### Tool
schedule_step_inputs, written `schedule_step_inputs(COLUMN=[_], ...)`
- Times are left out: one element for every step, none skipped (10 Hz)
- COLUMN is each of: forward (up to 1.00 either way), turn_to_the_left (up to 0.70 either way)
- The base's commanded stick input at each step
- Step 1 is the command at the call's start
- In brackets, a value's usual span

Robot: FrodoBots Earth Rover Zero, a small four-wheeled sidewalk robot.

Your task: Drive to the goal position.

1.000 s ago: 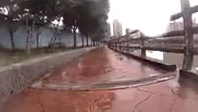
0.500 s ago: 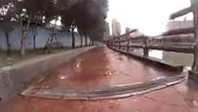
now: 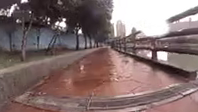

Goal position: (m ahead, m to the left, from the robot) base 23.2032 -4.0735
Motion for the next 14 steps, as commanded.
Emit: schedule_step_inputs(forward=[0.5, 0.5, 0.5, 0.5, 0.5, 0.5, 0.5, 0.5, 0.5, 0.5, 0.5, 0.5, 0.5, 0.5], turn_to_the_left=[0.0, 0.0, 0.0, 0.0, 0.0, 0.0, 0.0, 0.0, 0.0, 0.0, 0.0, 0.0, 0.0, 0.0])
